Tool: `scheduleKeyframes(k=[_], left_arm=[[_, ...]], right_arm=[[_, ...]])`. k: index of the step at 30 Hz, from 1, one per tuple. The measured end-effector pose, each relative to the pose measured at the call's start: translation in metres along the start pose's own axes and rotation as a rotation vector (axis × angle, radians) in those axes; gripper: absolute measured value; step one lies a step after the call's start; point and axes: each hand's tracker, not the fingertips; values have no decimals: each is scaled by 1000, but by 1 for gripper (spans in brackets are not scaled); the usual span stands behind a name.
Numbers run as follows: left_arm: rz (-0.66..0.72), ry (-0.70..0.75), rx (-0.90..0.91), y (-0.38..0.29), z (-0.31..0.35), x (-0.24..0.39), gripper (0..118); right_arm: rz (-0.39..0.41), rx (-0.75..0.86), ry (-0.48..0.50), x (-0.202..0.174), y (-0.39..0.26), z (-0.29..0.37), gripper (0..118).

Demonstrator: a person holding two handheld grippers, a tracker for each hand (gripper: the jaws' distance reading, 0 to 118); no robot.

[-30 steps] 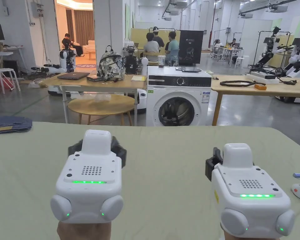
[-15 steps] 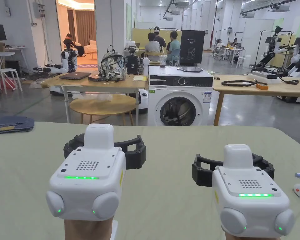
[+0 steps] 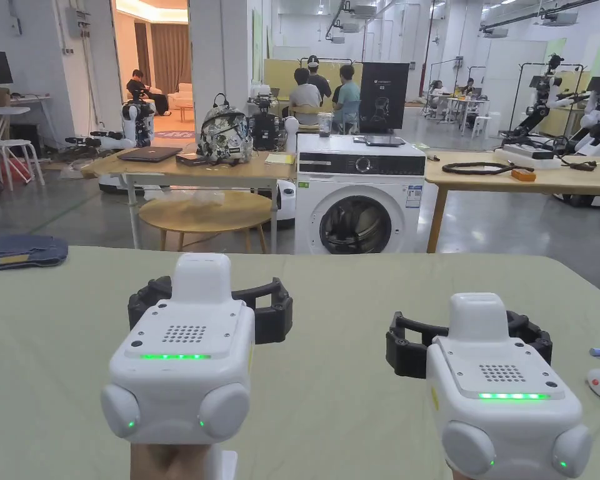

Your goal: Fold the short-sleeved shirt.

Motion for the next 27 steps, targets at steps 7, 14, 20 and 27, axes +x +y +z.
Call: scheduleKeyframes(k=[7,14,20,27], left_arm=[[110,47,-55,-1,-6,-9,118],[90,73,-72,2,-8,-13,118],[91,71,-84,4,-8,-16,118],[58,70,-59,10,-3,-14,118]], right_arm=[[24,16,-2,-2,0,4,118],[11,17,6,-1,4,4,118],[17,9,13,-3,4,4,118],[12,6,15,-5,6,5,118]])
